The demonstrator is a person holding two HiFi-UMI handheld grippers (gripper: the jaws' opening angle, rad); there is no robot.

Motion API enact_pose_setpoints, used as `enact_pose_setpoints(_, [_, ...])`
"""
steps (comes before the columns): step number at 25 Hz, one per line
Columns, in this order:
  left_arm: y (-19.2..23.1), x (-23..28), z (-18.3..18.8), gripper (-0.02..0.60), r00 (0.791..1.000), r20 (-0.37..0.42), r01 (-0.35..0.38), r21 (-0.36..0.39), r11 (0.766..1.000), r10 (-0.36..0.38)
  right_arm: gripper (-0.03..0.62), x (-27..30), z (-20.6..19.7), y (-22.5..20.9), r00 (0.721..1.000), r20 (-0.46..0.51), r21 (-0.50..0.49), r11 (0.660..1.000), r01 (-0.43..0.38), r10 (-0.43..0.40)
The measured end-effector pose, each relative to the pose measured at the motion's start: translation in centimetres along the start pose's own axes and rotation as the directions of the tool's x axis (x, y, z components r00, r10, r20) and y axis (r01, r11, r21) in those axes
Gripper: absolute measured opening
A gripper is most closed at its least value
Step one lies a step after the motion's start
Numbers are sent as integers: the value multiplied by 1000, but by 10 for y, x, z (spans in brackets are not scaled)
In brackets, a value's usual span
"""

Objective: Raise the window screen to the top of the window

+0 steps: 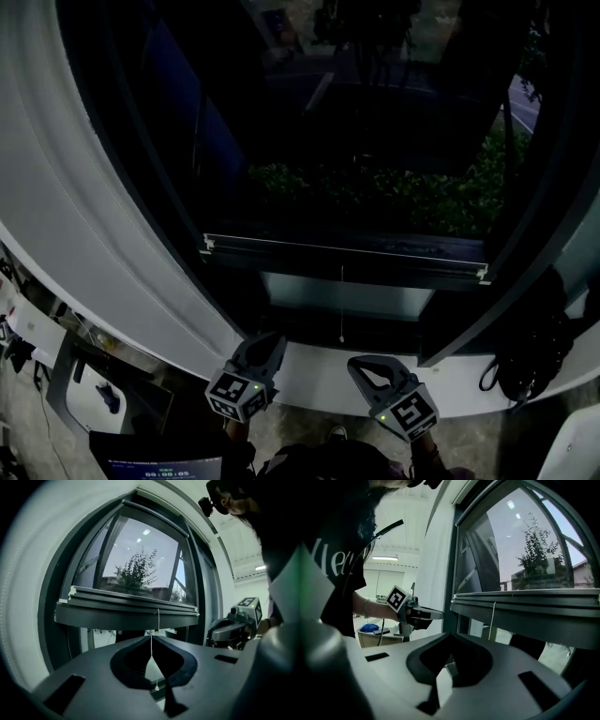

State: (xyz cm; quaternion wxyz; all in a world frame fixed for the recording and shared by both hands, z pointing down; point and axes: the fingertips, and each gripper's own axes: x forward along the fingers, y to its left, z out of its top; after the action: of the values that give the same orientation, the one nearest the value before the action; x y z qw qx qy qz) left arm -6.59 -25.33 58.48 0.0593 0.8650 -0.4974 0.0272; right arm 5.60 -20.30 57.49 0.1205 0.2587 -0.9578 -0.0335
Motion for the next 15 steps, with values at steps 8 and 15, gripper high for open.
enact_pose_setpoints(8, [43,39,60,0,1000,-5,18,281,960,-17,5,17,26,-69,999,3,-165,986,40,-40])
enact_pose_setpoints(15, [50,77,83,3,981,-183,162,604,780,-63,5,19,41,-107,991,-62,-279,955,99,-120])
